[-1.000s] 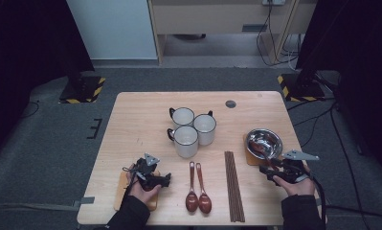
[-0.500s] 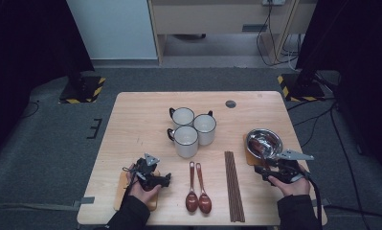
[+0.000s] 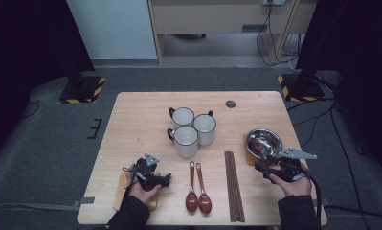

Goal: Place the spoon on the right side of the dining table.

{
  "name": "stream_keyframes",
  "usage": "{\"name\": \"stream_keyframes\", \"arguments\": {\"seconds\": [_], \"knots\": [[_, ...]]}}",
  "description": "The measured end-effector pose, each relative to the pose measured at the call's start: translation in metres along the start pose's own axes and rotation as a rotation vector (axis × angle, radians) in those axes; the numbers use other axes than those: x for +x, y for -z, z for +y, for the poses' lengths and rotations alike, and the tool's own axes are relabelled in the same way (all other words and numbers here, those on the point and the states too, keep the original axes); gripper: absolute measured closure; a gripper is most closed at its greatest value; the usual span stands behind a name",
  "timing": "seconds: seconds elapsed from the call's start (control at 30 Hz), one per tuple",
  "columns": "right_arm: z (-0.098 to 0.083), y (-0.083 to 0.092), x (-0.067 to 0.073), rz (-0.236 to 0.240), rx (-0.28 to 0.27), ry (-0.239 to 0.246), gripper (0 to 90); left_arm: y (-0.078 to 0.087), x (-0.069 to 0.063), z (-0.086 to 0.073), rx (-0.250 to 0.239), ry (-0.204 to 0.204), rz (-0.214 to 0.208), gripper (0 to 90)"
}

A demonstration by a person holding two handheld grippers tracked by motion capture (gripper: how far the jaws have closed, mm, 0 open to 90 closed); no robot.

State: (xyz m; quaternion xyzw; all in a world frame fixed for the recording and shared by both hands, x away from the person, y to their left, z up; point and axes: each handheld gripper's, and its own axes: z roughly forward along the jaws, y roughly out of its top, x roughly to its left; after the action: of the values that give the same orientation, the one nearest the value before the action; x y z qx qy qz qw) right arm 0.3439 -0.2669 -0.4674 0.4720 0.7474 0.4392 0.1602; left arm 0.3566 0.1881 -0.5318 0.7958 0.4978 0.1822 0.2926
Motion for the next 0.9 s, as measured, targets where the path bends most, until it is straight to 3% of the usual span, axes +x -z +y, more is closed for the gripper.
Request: {"name": "stream_keyframes", "arguments": {"seconds": [0.27,0.6,0.7,0.9], "knots": [[0.009,0.003,0.006,0.005,-0.033,0.019,36.6,0.000,0.000,0.000,0.000,0.000,0.000,0.0],[0.019,0.002,0.026,0.036,-0.058,0.062,39.1,0.000,0.000,0.000,0.000,0.000,0.000,0.0],[0.020,-0.004,0.036,0.063,-0.042,0.064,42.4,0.000,0.000,0.000,0.000,0.000,0.000,0.0],[0.016,-0.015,0.046,0.060,-0.005,0.068,44.7,0.000,0.000,0.000,0.000,0.000,0.000,0.0]]}}
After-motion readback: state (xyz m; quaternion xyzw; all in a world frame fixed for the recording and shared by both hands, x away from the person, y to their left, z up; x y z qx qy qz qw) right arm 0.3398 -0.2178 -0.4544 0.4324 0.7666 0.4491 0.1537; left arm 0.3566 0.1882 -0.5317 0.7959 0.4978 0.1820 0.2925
